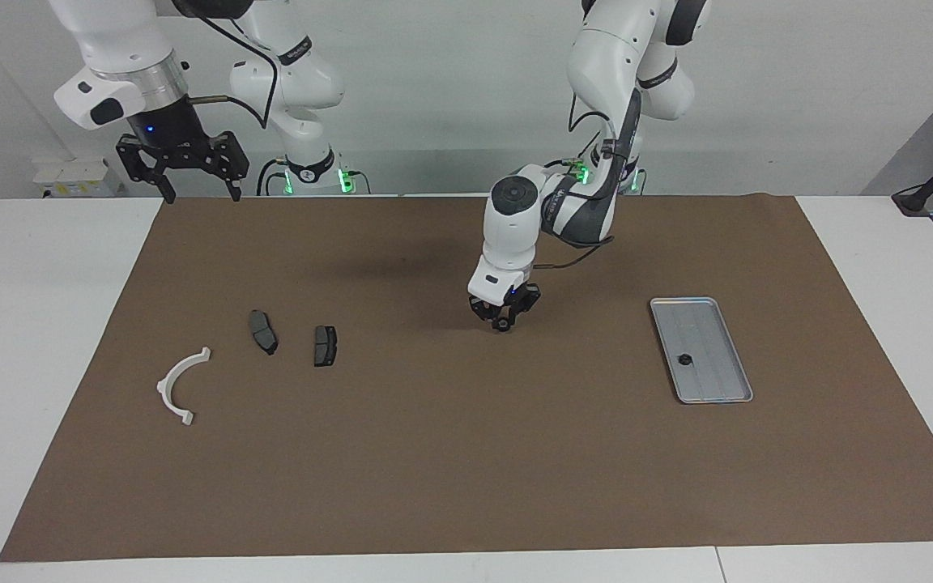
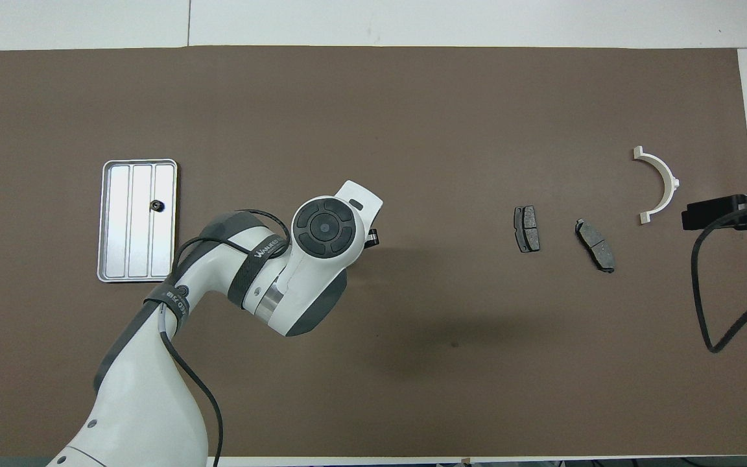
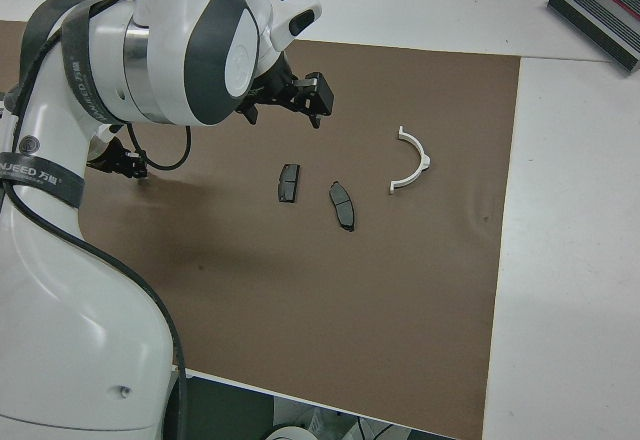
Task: Place bearing gear from tray to pile
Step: 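Lift the bearing with the left gripper and carry it toward the table center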
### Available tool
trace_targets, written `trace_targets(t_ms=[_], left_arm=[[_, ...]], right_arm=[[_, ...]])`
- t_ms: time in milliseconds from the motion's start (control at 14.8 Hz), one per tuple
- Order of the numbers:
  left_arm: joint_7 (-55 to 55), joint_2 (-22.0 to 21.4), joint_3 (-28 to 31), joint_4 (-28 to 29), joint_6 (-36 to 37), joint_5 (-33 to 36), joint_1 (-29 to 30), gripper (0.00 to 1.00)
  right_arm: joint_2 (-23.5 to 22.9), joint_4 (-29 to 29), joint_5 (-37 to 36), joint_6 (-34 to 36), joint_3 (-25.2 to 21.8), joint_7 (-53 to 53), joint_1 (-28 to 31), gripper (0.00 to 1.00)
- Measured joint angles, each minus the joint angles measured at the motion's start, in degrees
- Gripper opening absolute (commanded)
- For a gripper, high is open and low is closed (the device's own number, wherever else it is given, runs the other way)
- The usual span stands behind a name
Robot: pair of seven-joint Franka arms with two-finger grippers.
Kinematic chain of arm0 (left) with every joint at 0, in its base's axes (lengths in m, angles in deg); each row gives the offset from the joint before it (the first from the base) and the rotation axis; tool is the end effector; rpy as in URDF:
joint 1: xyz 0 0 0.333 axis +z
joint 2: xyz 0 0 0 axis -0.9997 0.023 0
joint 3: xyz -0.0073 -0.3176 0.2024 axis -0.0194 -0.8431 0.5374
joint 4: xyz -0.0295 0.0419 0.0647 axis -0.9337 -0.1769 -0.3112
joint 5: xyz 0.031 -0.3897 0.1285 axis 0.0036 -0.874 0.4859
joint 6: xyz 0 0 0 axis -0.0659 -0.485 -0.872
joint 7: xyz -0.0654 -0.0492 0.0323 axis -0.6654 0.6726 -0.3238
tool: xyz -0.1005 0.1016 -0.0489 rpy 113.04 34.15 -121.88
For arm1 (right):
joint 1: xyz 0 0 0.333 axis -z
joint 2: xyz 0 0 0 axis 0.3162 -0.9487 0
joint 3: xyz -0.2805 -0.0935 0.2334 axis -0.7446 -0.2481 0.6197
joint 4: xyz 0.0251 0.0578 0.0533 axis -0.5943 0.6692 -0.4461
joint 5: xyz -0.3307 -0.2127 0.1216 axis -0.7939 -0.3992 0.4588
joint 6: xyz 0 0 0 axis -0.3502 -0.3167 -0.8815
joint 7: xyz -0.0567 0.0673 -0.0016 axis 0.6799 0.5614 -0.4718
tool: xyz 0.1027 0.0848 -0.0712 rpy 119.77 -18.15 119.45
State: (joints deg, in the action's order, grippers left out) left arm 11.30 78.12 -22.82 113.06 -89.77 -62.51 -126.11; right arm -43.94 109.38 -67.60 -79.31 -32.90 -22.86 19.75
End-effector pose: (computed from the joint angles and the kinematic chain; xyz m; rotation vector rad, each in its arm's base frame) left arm 0.5206 -0.4112 0.3118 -3.1295 -0.2087 -0.0592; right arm 0.5254 0.0035 0.6618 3.1276 0.0371 0.0568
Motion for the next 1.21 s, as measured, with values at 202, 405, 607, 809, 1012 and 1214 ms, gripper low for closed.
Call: trace_targets(t_ms=[202,405,607,809,1012,1214], left_arm=[[0.0,0.0,0.0,0.5,-0.9,0.0,0.0,0.0],[0.0,0.0,0.0,1.1,-1.8,0.0,0.0,0.0],[0.0,0.0,0.0,1.6,-2.5,0.0,0.0,0.47],[0.0,0.0,0.0,1.7,-2.8,0.4,0.0,0.79],[-0.1,0.0,0.1,1.7,-2.8,0.5,0.0,0.83],[0.3,-0.3,0.8,1.4,-2.8,1.5,0.7,0.82]], right_arm=[[0.0,0.1,0.0,0.0,0.0,0.0,0.0,1.0],[0.0,0.3,0.0,0.0,0.0,0.0,0.0,1.0],[0.0,0.6,0.0,0.0,0.0,0.0,0.1,1.0],[0.1,0.9,0.0,0.0,0.0,0.0,0.0,1.0],[0.2,1.2,0.0,0.0,0.0,0.0,-0.1,1.0],[0.2,2.0,0.0,0.0,0.2,0.1,-0.2,1.0]])
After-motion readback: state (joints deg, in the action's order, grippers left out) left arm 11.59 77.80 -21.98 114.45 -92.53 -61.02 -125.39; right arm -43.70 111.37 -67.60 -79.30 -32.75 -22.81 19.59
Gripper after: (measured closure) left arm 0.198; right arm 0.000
